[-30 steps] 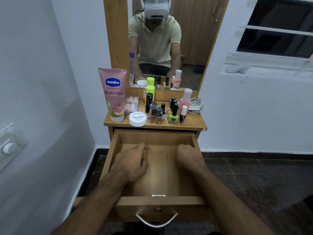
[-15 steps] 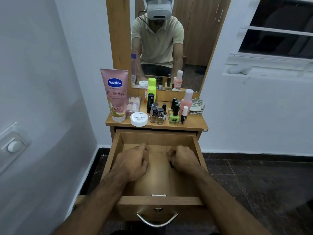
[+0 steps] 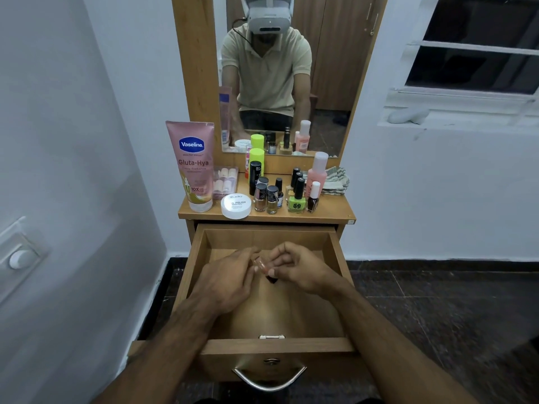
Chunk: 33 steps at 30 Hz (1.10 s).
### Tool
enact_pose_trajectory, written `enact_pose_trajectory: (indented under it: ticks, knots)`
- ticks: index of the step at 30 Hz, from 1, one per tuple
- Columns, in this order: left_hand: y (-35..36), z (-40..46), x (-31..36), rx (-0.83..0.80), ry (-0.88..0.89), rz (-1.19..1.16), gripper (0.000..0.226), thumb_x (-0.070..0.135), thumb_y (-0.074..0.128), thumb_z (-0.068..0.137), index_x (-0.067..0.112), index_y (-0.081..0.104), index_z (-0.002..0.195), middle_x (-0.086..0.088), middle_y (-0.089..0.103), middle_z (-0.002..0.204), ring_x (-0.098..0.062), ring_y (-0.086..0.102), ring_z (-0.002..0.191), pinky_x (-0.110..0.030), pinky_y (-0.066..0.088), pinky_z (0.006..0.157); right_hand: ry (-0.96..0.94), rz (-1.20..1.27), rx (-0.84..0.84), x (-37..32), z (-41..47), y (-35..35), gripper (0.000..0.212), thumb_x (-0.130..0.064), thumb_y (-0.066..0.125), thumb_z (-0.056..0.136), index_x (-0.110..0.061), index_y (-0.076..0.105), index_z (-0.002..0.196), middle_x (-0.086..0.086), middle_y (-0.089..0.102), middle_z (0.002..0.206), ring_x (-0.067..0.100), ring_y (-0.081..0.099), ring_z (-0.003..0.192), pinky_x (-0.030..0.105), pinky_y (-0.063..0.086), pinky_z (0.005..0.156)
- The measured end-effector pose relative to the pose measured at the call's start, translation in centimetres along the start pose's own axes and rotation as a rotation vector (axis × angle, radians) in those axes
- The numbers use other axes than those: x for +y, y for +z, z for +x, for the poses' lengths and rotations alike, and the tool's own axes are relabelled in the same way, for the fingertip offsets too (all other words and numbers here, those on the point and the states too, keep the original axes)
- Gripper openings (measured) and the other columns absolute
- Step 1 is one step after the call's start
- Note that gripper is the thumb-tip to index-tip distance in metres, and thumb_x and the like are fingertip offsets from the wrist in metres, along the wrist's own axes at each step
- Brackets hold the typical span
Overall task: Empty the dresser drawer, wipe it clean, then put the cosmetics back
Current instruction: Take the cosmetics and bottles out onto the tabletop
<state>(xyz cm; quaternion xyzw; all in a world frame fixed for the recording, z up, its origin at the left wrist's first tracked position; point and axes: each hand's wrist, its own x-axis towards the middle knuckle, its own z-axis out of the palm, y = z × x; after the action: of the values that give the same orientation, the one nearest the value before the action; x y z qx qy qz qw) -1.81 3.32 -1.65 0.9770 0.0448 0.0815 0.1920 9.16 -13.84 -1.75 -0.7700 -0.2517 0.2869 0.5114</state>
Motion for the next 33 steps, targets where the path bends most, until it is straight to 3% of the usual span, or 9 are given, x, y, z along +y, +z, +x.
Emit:
enact_pose_trajectory:
  ticks: [2,4,8,17,21,26,30,33]
  knots:
    - [0.1,0.0,-0.1,0.018,0.04,-0.002,0.039,0.038,0.043,0.104,0.033,0.044,0.142,0.01,0.058,0.136,-0.012,0.059,0.116,-0.035,0.052,0.087,-0.034,0.053,-0.029,0.0,0.0,0.1,0.031,0.007,0.07,0.09,0.005,0.055,0.116,0.024,0.073,0.111,0.031,0.072,0.104,0.031,0.059,0.086]
    - [0.1,0.1,-0.2,0.045,0.036,-0.002,0.029,0.04,0.042,0.104,0.036,0.049,0.132,0.013,0.06,0.127,-0.01,0.06,0.107,-0.036,0.052,0.083,-0.03,0.105,-0.026,0.0,0.1,-0.2,0.031,0.005,0.07,0.09,0.005,0.056,0.117,0.023,0.073,0.11,0.025,0.072,0.099,0.027,0.059,0.083]
    - [0.2,0.1,-0.4,0.086,-0.025,-0.02,0.019,0.044,0.041,0.103,0.041,0.05,0.119,0.018,0.058,0.119,-0.008,0.059,0.1,-0.04,0.053,0.082,0.005,0.1,-0.02,-0.1,0.0,-0.7,0.033,0.0,0.076,0.086,-0.003,0.063,0.117,0.007,0.071,0.1,0.009,0.066,0.086,0.018,0.053,0.07]
    - [-0.1,0.2,0.0,0.142,-0.057,-0.091,0.019,0.04,0.048,0.103,0.034,0.06,0.116,0.015,0.064,0.106,-0.006,0.057,0.092,-0.033,0.05,0.08,-0.06,0.145,0.039,0.0,0.0,-1.1,0.024,-0.014,0.074,0.091,-0.007,0.065,0.113,0.01,0.071,0.086,0.021,0.063,0.077,0.04,0.053,0.077]
    - [-0.4,0.2,0.2,0.138,-0.074,-0.074,0.02,0.043,0.045,0.104,0.034,0.059,0.116,0.018,0.06,0.102,-0.005,0.057,0.089,-0.03,0.048,0.074,-0.104,0.213,0.068,-0.5,-0.1,-1.2,0.027,-0.012,0.072,0.093,-0.008,0.064,0.118,0.018,0.073,0.094,0.027,0.064,0.086,0.037,0.054,0.083]
    - [-0.2,0.2,0.5,0.077,-0.039,0.019,0.025,0.052,0.039,0.103,0.035,0.058,0.105,0.015,0.063,0.097,-0.005,0.056,0.085,-0.023,0.04,0.063,-0.132,0.427,0.053,-1.7,-0.5,-1.2,0.039,-0.001,0.076,0.086,-0.004,0.064,0.123,0.016,0.074,0.113,0.018,0.07,0.095,0.026,0.056,0.076]
    - [-0.2,0.2,0.5,0.066,0.006,-0.001,0.03,0.053,0.039,0.103,0.036,0.061,0.115,0.016,0.066,0.106,-0.003,0.058,0.091,-0.024,0.047,0.071,-0.16,0.308,-0.009,-1.4,-0.5,-0.5,0.036,-0.002,0.074,0.088,0.001,0.063,0.123,0.019,0.074,0.111,0.022,0.068,0.095,0.026,0.055,0.073]
    - [-0.3,0.2,0.4,0.035,-0.009,-0.01,0.032,0.052,0.038,0.103,0.037,0.059,0.123,0.016,0.066,0.116,-0.002,0.058,0.098,-0.022,0.047,0.076,-0.215,0.195,0.082,-1.6,-0.8,-0.6,0.029,-0.009,0.072,0.092,-0.01,0.068,0.121,0.011,0.074,0.109,0.015,0.07,0.098,0.023,0.056,0.078]
